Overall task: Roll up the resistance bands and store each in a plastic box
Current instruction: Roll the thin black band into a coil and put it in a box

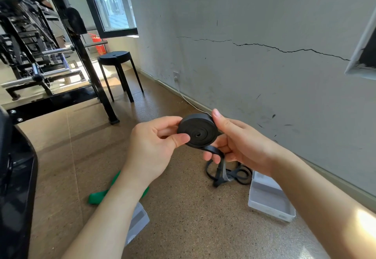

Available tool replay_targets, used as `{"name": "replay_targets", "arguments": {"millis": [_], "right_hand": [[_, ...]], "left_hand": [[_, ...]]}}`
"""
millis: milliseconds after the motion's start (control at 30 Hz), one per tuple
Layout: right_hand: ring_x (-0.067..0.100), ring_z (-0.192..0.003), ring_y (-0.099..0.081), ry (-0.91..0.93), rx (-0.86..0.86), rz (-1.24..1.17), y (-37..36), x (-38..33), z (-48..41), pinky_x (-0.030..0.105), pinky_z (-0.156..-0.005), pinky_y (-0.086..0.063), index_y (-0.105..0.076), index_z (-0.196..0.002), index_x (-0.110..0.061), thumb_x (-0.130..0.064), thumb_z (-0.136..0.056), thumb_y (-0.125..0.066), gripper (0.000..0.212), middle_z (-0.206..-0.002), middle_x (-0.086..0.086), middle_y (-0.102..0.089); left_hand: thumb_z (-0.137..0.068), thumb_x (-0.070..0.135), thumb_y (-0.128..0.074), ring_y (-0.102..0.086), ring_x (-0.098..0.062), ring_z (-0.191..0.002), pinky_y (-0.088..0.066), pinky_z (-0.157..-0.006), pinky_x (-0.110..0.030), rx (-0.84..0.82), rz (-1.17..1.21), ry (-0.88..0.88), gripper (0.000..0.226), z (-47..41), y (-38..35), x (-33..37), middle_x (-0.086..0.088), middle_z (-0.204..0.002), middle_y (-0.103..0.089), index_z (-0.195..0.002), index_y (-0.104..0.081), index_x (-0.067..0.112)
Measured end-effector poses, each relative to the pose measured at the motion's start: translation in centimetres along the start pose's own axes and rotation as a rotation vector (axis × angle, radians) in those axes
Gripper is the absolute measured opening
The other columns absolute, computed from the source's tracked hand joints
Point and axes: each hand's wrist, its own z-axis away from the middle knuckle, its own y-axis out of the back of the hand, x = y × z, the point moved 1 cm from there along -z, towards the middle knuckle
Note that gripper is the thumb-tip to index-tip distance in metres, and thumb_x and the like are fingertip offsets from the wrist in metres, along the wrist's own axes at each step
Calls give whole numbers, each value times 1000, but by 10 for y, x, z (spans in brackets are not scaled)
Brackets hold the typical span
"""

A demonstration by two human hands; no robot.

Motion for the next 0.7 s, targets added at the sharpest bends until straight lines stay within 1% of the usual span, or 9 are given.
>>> {"name": "replay_targets", "arguments": {"millis": [67, 100, 233, 367, 433, 500, 567, 633, 700], "right_hand": [[19, -62, -52, 3, -3, 18, -1, -1, 0, 30, -55, -27, -58, -120, -16, -75, -77, -42, 74, -79, 14, -68], [19, -63, -52, 7, -4, 26, -1, -1, 1, 31, -55, -27, -57, -121, -15, -75, -77, -43, 75, -79, 14, -68], [19, -63, -52, 43, -3, 23, -1, -2, 2, 30, -56, -27, -55, -123, -12, -64, -83, -47, 67, -79, 14, -68], [20, -62, -53, 58, 15, -22, -1, 1, 2, 30, -55, -27, -53, -126, -10, -59, -86, -48, 63, -81, 19, -68], [21, -64, -53, 61, 11, -69, 1, 2, 1, 30, -55, -28, -52, -128, -10, -61, -89, -51, 64, -83, 22, -68], [21, -64, -53, 80, -13, -163, 3, 3, 0, 28, -54, -30, -50, -131, -7, -61, -86, -52, 71, -85, 23, -66], [20, -64, -53, 101, -55, -261, 3, 1, 0, 25, -52, -31, -50, -131, -2, -61, -83, -52, 76, -84, 21, -66], [18, -63, -54, 103, -101, -323, 2, 0, 1, 22, -52, -31, -55, -126, -2, -62, -85, -49, 73, -84, 20, -65], [19, -64, -54, 82, -136, -355, 0, 1, 1, 22, -52, -32, -60, -122, -7, -64, -85, -47, 69, -85, 21, -64]], "left_hand": [[-73, -1, -76, -70, 2, -80, -52, -74, -10, -6, -45, -8, 32, -2, 1, -1, 16, -84, -74, -100, -75, 18], [-74, -1, -76, -69, 3, -81, -51, -75, -10, -11, -62, -20, 33, -2, 1, -1, 15, -86, -74, -101, -75, 18], [-75, 0, -74, -68, 5, -83, -49, -77, -9, -42, -109, -82, 41, -2, 3, -1, 22, -87, -72, -93, -70, 36], [-76, 4, -76, -69, 1, -86, -55, -80, -18, -25, -50, -23, 38, 0, 2, -5, 15, -86, -74, -95, -70, 36], [-77, 5, -75, -70, -6, -89, -56, -81, -24, -50, 49, 1, 35, 1, 1, -5, 10, -88, -75, -96, -71, 33], [-75, 7, -76, -70, -14, -94, -56, -83, -28, -105, 237, 68, 31, 2, -2, -4, 2, -94, -76, -100, -70, 26], [-71, 10, -77, -70, -19, -97, -55, -83, -28, -153, 399, 134, 32, 3, -9, -5, -5, -96, -76, -100, -70, 20], [-66, 9, -76, -71, -20, -92, -55, -79, -26, -128, 492, 165, 28, 4, -15, -5, -9, -92, -76, -92, -72, 17], [-63, 6, -74, -72, -19, -85, -55, -73, -24, -67, 501, 165, 25, 5, -17, -4, -9, -85, -76, -86, -72, 14]]}}
